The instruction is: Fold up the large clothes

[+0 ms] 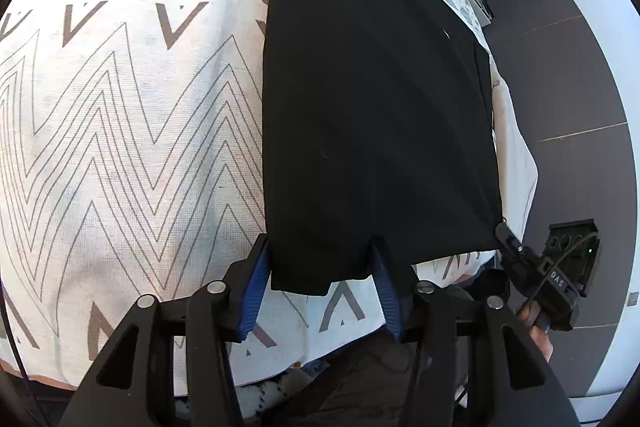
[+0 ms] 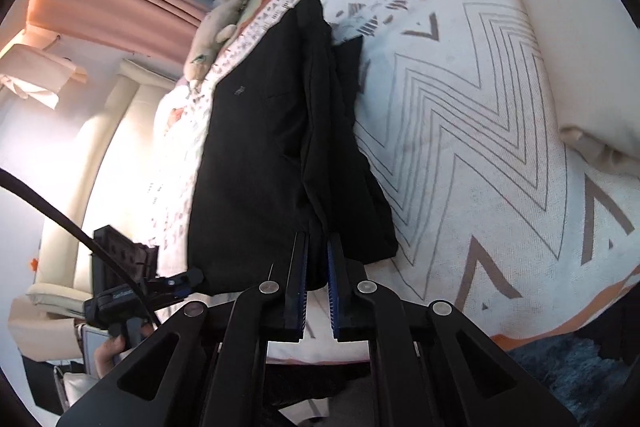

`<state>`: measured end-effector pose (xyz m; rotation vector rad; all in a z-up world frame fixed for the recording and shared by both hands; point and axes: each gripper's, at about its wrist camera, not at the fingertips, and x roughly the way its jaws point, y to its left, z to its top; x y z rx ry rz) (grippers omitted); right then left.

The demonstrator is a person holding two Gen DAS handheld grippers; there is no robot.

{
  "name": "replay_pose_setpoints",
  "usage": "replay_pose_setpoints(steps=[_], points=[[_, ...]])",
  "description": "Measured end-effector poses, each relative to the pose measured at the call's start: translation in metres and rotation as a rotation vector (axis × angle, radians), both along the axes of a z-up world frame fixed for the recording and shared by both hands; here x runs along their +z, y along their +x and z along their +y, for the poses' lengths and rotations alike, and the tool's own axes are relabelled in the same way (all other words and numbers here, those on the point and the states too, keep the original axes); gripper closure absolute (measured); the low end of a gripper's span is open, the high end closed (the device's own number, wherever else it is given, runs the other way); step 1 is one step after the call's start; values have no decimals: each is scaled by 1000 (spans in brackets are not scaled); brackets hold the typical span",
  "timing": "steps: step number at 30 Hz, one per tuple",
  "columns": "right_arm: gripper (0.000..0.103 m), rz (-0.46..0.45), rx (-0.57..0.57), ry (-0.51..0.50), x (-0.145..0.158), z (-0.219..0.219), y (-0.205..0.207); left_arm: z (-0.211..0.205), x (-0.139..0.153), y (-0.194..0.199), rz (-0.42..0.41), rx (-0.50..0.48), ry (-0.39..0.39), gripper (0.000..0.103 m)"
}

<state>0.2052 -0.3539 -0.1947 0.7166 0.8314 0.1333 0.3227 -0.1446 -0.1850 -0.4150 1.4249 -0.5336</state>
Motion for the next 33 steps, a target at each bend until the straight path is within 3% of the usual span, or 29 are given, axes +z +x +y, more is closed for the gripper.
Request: replay_pose_setpoints(steps=[2,4,5,6,11,16,28,33], points=[[91,-2,9,-10,8,-1,1,5,2,2,-5,5,-5,42],[68,-20,3,-48,18,-2,1,8,9,4,-38,10,4,25],[34,-34,4,-62,24,-2,3,11,12,6,-47,15,1,21],[16,-49,5,-68,29,-4,5,15,15,8,-55,28,-6,21],[16,-57,9,-88,39,-15,28,33,30,30,-130,108,16,21],[16,-16,48,-87,35,-22,70,32,32,63,-173,126,-9,21],[16,122,162,26,-8,-38,165,-6,-3,130,-121,138,-55,24],[16,116,213,84,-16,-41,199,-19,-17,148,-88,132,-90,28]])
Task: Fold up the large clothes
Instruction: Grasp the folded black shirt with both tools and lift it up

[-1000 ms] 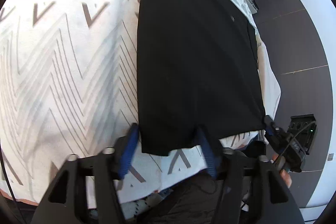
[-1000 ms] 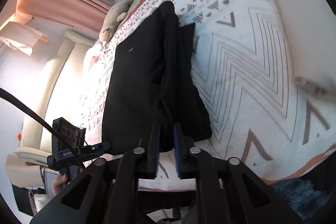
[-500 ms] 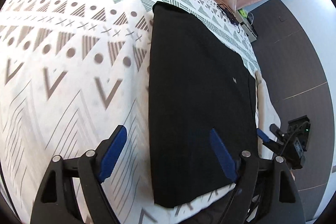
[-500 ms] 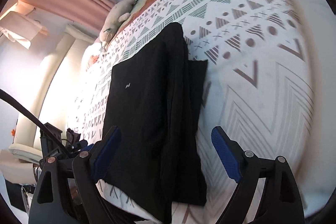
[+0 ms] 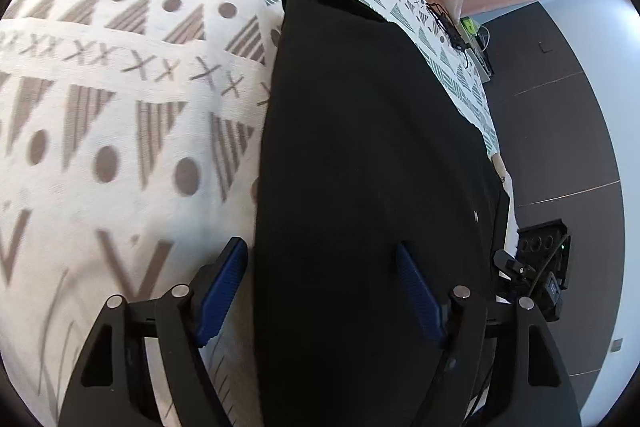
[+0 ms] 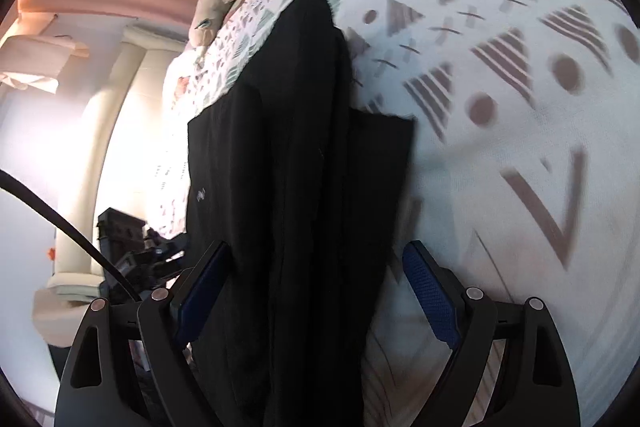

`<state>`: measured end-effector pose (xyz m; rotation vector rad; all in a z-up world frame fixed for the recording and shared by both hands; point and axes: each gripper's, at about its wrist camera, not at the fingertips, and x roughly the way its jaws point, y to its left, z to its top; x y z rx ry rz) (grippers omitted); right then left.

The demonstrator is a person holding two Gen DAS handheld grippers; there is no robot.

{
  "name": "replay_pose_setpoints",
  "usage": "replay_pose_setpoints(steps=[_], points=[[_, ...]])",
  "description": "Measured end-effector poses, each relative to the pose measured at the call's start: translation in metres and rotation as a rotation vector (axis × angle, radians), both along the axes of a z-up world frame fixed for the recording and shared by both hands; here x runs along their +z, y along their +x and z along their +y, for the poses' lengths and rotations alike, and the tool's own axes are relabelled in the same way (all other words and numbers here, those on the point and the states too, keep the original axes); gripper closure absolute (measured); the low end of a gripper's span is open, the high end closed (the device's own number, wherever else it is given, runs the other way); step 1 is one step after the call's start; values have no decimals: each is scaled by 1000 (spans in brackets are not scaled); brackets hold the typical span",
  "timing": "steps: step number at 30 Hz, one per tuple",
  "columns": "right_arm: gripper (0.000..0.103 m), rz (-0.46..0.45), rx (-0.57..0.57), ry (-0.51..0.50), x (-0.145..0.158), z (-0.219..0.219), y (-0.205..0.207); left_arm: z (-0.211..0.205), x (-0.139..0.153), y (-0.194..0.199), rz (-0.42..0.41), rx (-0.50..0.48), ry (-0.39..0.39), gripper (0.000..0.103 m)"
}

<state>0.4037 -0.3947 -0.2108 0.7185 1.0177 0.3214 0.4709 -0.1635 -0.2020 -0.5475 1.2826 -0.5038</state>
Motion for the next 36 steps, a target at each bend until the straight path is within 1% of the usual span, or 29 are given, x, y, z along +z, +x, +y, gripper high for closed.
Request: replay_pose_setpoints(steps=[2,6,8,9,10,11,12,13,14,15,18,20,23,27,31,36], points=[[16,9,28,15,-3,2,16,-5,-3,5,1,-4,-11,29],[16,28,72,19,-9,8,48,-13,-5,18,8,-6,-5,29],[16,31,76,19,-11,8,58,-14,-6,21,17,-5,-6,34],[22,34,83,10,-11,10,63,-15,-5,22,20,-2,-6,36],[27,35,87,-6,-11,12,65,-16,-4,22,19,-1,0,40],[48,35,91,-31,-10,15,67,-15,-2,21,14,2,10,45],[64,38,96,-35,-9,18,65,-15,0,19,5,4,15,49],[70,32,95,-35,-5,19,62,-16,7,15,-20,5,18,51],[80,9,93,-55,1,23,57,-15,11,10,-36,6,16,55],[85,-19,95,-85,9,28,52,-15,15,6,-51,6,14,59],[88,-75,84,-121,31,43,34,-13,29,-6,-80,10,-4,66],[89,-104,79,-140,42,51,19,-12,40,-16,-101,8,-14,68],[89,-144,73,-164,59,63,-4,-7,56,-31,-137,3,-24,70],[90,-215,71,-185,86,75,-40,4,75,-50,-191,12,-61,70],[90,-283,81,-210,113,93,-73,19,97,-67,-240,19,-107,72],[90,-356,86,-253,151,118,-110,48,127,-86,-306,29,-153,72]])
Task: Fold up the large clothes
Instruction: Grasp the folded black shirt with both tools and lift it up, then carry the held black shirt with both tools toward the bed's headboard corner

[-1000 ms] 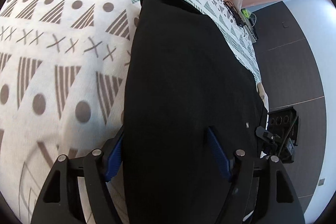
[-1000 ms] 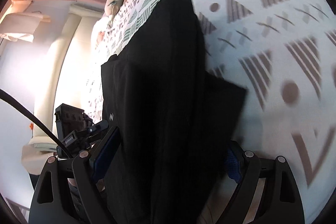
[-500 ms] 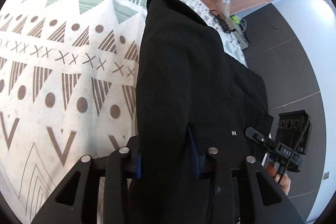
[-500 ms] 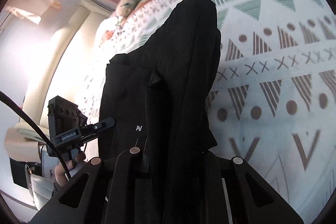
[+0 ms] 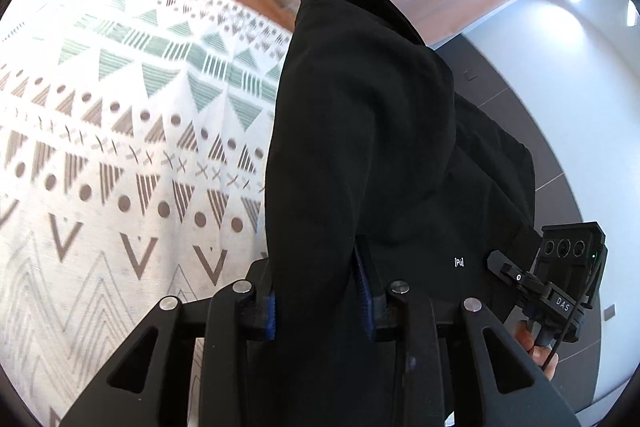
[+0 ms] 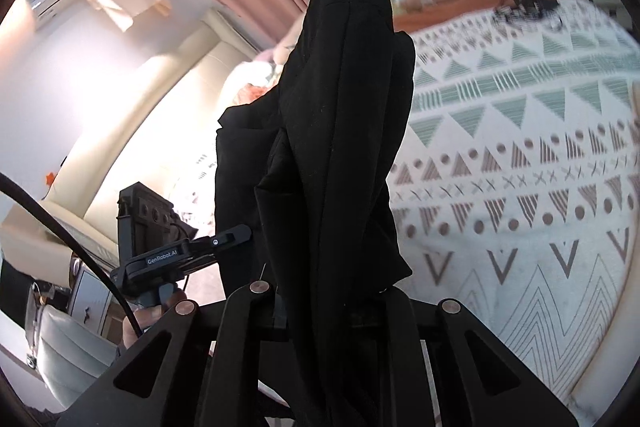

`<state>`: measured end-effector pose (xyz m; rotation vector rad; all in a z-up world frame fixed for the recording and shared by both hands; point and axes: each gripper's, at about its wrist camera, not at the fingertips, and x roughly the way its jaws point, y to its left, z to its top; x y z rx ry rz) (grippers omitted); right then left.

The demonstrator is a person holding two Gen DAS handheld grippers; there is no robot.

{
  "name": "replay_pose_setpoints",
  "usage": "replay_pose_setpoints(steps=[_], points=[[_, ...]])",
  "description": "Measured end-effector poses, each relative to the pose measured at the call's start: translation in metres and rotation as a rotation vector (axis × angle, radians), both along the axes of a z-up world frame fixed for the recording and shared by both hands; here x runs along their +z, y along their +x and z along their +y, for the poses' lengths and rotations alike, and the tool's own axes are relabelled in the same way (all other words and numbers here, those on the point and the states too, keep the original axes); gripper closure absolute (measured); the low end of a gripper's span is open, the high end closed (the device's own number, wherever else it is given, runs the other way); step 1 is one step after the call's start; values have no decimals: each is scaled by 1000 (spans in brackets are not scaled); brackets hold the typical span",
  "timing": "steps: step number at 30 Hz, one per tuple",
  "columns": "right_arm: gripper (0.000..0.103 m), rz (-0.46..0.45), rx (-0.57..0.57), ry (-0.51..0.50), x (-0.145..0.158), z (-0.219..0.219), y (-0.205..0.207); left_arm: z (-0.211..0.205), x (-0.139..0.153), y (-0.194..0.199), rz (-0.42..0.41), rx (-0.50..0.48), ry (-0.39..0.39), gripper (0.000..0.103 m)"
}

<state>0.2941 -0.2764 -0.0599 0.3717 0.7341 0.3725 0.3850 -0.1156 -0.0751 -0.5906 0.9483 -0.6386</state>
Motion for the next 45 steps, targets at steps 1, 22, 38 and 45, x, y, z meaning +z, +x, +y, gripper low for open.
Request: replay_pose_setpoints(steps=[1,22,38,45], points=[[90,-11,3,-4,5,2,-5,6,6,-3,-11,3,-8,72],[90,-142,287,11,48,211,-12,279,88,-78,-151,263,32,72],[90,-68,594,65,9,413,33,520,109,-160,-131,554,144,72],[90,-2,723,103,-10,496,38,547,115,-193,-97,653,213,75]])
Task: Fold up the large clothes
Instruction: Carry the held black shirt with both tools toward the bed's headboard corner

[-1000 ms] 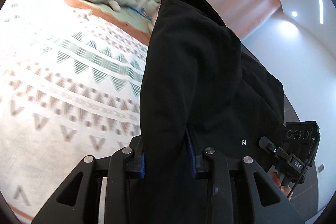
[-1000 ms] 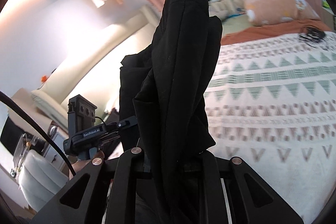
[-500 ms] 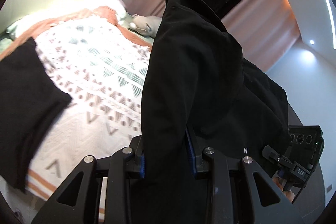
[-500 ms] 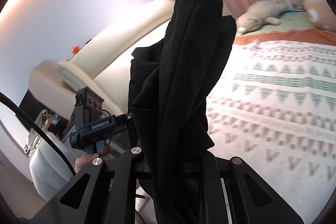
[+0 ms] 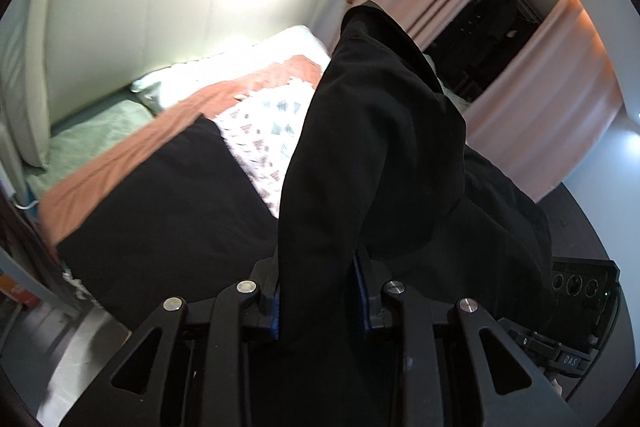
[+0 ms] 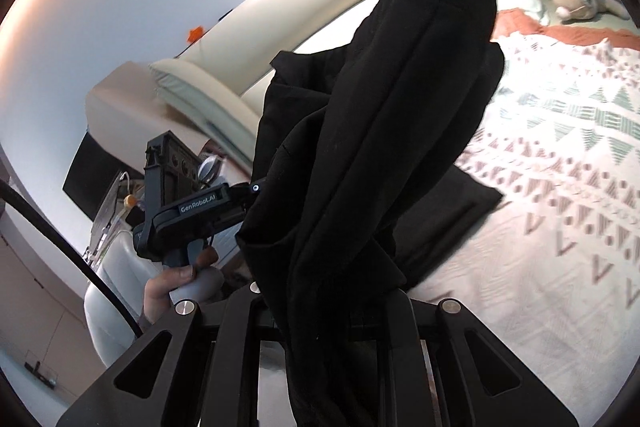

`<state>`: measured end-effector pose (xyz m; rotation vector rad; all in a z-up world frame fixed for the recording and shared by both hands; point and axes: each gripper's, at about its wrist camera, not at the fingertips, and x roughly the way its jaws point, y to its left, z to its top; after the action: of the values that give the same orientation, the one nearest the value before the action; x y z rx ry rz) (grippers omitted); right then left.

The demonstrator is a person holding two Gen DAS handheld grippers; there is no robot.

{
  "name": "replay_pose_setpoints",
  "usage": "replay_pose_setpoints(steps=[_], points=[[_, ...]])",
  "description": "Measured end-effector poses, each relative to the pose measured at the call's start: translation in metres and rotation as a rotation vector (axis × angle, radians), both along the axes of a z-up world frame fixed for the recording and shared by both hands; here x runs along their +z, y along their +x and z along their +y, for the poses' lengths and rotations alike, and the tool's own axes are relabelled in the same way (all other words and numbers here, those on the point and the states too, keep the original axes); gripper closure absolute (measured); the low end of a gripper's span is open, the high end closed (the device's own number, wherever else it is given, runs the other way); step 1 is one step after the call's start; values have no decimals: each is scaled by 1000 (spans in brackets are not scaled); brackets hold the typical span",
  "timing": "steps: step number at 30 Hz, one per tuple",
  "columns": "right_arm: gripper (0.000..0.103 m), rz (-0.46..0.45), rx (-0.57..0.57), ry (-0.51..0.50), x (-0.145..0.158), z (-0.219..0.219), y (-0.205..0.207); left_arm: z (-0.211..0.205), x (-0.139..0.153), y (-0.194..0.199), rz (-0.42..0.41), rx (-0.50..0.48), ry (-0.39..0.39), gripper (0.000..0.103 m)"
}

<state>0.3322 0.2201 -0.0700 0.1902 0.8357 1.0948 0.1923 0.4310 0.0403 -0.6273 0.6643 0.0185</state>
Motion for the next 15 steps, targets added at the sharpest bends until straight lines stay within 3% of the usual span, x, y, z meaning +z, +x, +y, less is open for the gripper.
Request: replay_pose_setpoints(steps=[7,13,15], points=[[90,38,97,-3,-21,66,29,25,11,-5,42,96,72,75],[90,81,136,27,-35,99,49,40,14,-6,90,150,101,76],[90,95,139,24,-53,115,61,50,14,-8,103,161,103,76]])
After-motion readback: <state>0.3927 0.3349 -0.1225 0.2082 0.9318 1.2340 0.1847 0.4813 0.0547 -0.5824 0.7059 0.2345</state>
